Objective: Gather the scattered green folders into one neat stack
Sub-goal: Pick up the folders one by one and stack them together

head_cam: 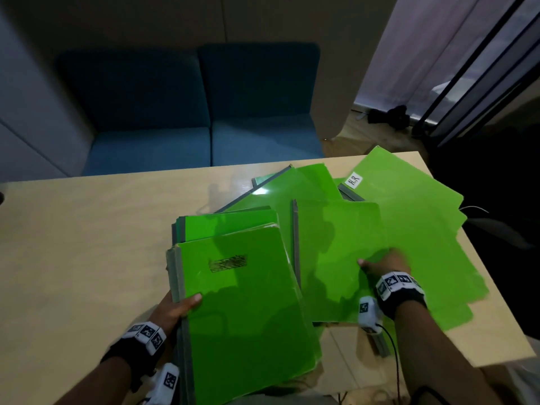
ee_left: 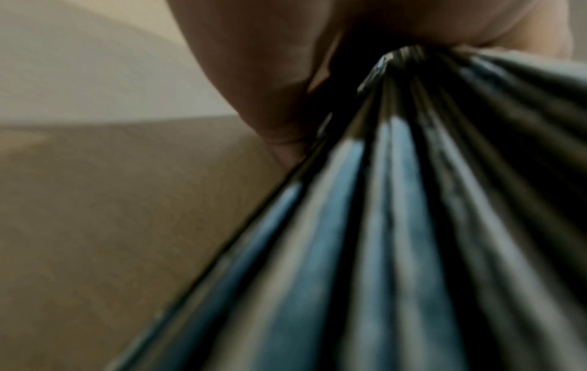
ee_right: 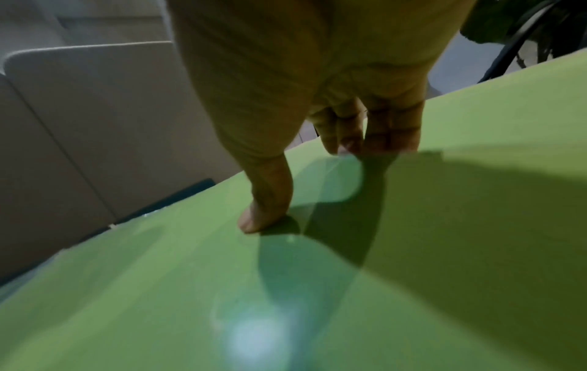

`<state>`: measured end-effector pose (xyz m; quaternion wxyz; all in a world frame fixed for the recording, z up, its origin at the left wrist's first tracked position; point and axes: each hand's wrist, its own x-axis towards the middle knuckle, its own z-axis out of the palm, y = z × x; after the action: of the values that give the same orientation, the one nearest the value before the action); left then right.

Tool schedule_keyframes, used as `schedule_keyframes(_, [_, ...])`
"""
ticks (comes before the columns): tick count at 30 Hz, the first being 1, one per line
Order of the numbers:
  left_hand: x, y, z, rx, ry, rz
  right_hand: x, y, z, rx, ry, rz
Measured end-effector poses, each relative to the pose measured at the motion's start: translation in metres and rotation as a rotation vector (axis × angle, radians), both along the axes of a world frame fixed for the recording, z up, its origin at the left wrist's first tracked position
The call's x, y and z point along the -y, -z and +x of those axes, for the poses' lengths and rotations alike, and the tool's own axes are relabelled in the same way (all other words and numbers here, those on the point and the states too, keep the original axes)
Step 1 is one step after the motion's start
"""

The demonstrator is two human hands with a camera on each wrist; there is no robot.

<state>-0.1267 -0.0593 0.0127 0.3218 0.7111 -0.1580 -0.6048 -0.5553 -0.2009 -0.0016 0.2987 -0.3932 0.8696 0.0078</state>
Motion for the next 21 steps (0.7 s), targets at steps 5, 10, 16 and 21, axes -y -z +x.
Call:
schedule_keyframes(5, [0.0,0.008,0.002,-0.046,-0.057,-0.049,0.01,-0.009,-0.035,0.177,0.121,-0.229])
schedule_keyframes(10, [-0.004,0.03,0.009,0.004,-0.077,-0.072,0.023,-0.034,-0.095,-0.173,0.012,-0.246])
schedule_keyframes(16, [0.0,0.032,0.007,0.034,-0.102,0.009,0.005,0.008,-0.115,-0.136,-0.08,-0.089])
schedule_keyframes(21, [0.001,0.038,0.009,0.024,-0.073,0.024,-0.002,0.002,-0.121,-0.211,-0.085,-0.128])
